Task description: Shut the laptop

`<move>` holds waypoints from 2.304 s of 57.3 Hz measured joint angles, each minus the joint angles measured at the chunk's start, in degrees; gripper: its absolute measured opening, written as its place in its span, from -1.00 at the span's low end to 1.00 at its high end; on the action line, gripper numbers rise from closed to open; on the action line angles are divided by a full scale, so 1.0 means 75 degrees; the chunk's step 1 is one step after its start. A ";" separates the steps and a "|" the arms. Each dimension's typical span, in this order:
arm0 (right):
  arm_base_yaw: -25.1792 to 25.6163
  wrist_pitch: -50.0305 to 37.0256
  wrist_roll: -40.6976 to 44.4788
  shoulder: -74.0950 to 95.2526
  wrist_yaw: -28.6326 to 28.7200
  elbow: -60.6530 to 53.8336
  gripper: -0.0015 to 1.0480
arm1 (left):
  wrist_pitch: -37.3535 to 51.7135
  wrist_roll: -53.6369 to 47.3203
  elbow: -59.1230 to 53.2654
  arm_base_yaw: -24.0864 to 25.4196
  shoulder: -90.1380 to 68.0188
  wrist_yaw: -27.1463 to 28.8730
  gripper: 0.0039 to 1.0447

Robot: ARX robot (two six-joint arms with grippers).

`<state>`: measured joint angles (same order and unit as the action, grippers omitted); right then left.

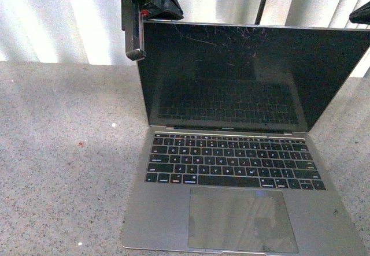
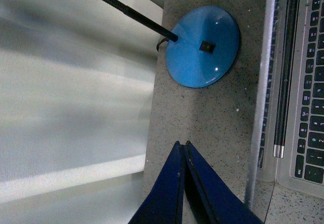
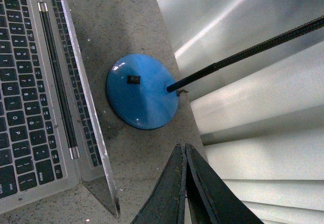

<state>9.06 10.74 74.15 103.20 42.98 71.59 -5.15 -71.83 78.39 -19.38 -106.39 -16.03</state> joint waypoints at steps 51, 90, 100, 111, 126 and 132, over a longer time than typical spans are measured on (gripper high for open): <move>-0.0204 0.1122 0.0154 -0.0050 -0.0032 -0.0216 -0.94 | -0.0067 0.0000 -0.0428 -0.0035 0.0166 -0.0154 -0.94; -0.0662 0.1017 0.0090 -0.0463 -0.0187 -0.1026 -0.94 | -0.0329 -0.0052 -0.1361 -0.0143 0.0749 -0.0154 -0.94; -0.0737 0.0787 -0.0146 -0.0603 -0.0198 -0.1241 -0.94 | -0.0321 -0.0052 -0.1480 -0.0204 0.0810 -0.0152 -0.94; -0.0831 0.0586 -0.0388 -0.0711 -0.0204 -0.1504 -0.94 | -0.0321 -0.0052 -0.1498 -0.0219 0.0822 -0.0152 -0.94; -0.0965 0.0329 -0.0615 -0.0723 -0.0198 -0.1821 -0.94 | -0.0323 -0.0058 -0.1708 -0.0242 0.0877 -0.0149 -0.94; -0.0994 0.0256 -0.0676 -0.0723 -0.0201 -0.1906 -0.94 | -0.0323 -0.0058 -0.1778 -0.0262 0.0889 -0.0149 -0.94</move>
<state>1.61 12.67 69.08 97.78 41.47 57.30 -7.57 -72.27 65.06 -21.34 -99.72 -17.15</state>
